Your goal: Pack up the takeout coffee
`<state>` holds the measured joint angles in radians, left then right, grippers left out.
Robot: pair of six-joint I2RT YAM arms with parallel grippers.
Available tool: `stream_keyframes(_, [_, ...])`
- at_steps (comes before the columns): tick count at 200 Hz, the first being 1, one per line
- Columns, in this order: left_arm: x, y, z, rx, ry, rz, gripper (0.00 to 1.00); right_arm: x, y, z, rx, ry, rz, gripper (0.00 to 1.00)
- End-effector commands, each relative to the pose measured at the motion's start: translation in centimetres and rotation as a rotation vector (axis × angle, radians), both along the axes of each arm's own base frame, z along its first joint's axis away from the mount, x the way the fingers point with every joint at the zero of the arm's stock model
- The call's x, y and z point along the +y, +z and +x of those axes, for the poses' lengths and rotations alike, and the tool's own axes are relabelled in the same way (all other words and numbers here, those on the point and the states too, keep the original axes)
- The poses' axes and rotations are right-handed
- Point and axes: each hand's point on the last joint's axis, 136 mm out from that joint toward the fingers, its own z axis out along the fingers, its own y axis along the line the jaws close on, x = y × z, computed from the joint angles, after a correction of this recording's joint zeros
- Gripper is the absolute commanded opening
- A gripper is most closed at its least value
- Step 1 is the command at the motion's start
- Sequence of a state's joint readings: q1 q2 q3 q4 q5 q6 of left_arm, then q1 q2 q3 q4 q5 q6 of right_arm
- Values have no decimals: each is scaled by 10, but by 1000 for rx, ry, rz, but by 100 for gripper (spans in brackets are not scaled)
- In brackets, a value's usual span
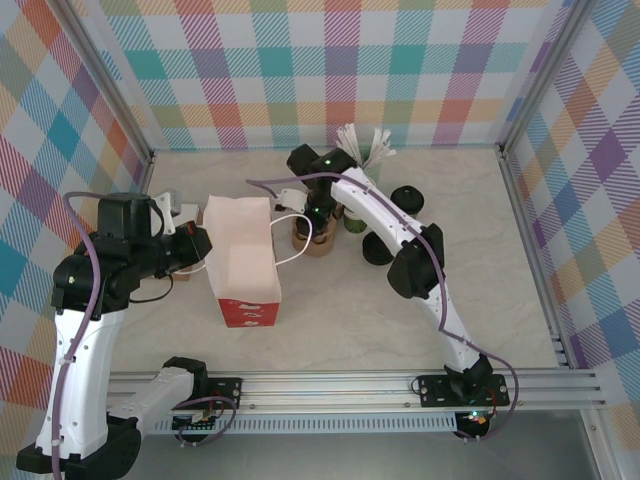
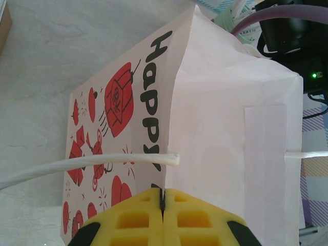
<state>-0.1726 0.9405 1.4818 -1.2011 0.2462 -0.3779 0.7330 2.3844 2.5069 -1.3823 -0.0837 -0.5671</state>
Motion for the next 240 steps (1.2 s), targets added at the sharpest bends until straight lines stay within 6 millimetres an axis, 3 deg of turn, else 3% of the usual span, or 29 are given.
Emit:
stream_keyframes(1, [-5, 1, 1, -10, -17, -22, 0, -5, 42, 1, -82, 20, 48, 10])
stream_keyframes(109, [-7, -11, 4, 2, -5, -45, 0, -11, 54, 4, -121, 1, 42, 3])
stream_keyframes(176, [-19, -28, 8, 34, -5, -142, 0, -12, 77, 12, -212, 2, 87, 0])
stream_keyframes(240, [-37, -48, 14, 91, -42, -255, 0, -14, 55, 1, -122, 4, 51, 0])
